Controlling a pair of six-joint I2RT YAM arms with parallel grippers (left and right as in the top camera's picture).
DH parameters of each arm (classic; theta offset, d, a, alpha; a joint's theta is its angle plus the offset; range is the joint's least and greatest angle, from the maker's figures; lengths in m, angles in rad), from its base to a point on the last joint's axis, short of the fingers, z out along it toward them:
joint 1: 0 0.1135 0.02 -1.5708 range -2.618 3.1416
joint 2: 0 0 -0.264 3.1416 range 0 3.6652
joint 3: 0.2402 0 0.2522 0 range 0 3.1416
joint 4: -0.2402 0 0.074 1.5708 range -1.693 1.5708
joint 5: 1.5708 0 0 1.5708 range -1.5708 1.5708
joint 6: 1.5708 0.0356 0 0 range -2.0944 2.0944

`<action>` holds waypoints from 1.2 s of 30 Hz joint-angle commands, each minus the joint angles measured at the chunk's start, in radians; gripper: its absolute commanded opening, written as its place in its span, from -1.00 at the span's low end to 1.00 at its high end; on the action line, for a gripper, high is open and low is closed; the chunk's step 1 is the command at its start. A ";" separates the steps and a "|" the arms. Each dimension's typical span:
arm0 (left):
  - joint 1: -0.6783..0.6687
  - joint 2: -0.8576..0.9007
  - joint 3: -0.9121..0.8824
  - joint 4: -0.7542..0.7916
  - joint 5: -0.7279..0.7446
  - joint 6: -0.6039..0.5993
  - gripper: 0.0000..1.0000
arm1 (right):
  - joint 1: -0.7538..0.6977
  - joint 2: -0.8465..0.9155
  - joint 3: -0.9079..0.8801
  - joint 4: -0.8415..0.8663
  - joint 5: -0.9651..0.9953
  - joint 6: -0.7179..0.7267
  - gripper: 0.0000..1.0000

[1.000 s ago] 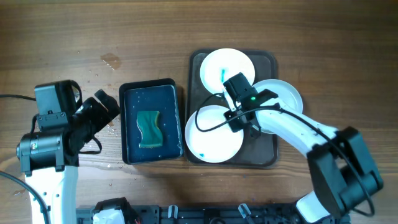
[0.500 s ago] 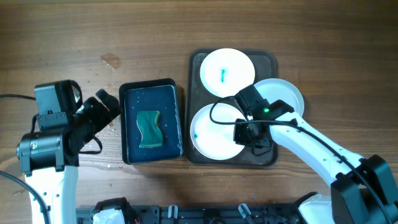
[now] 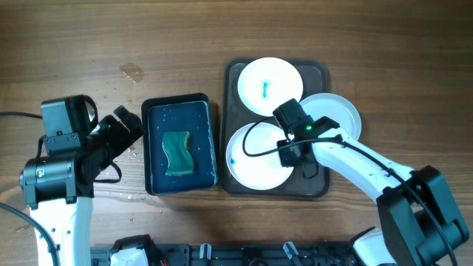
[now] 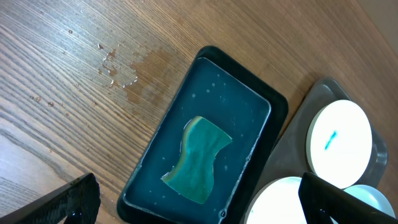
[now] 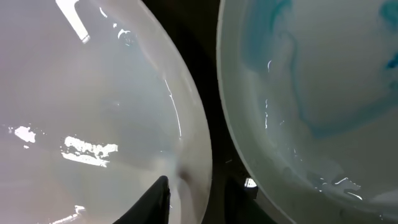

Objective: Clean dirty plates on tray and stack at the side

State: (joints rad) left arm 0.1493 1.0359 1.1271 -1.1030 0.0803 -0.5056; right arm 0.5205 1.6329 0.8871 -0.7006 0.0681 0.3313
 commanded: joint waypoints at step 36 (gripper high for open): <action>-0.350 0.465 -0.009 0.089 -0.067 0.062 -0.92 | -0.016 -0.042 -0.128 0.138 -0.050 0.325 -0.91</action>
State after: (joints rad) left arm -0.1738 1.5986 1.0664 -1.0172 0.0620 -0.4618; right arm 0.5068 1.5883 0.7856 -0.5575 -0.0071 0.6792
